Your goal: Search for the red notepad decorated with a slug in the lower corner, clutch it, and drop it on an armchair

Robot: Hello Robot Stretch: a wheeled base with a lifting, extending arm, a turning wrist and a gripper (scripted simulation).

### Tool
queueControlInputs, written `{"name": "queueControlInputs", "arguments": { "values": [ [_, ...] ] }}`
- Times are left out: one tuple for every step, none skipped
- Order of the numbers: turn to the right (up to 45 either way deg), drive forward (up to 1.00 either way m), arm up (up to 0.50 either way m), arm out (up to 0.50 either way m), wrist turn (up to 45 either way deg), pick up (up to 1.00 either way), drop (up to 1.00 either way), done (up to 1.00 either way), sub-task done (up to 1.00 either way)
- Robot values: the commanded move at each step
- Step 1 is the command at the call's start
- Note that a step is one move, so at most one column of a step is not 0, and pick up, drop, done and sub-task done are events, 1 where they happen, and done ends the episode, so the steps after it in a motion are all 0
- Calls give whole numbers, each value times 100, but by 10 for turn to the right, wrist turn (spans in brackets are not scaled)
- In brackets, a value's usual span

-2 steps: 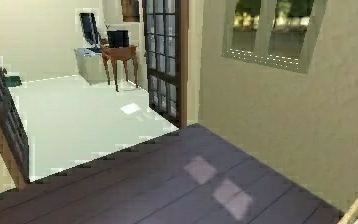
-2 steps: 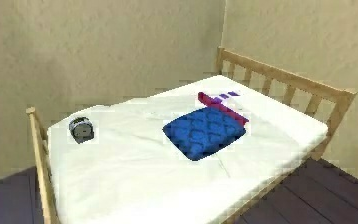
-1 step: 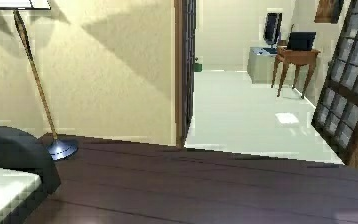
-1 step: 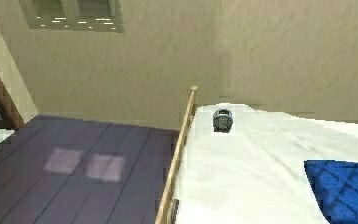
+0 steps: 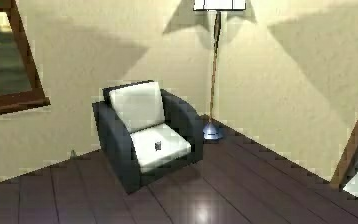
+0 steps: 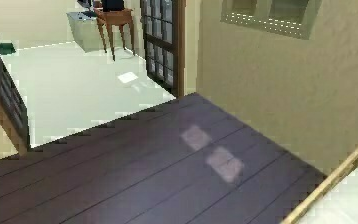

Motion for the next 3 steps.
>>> {"name": "queueControlInputs", "arguments": {
  "values": [
    [-330, 0, 0, 0, 0, 0, 0, 0, 0],
    [0, 20, 0, 0, 0, 0, 0, 0, 0],
    [450, 0, 0, 0, 0, 0, 0, 0, 0]
  ]
}}
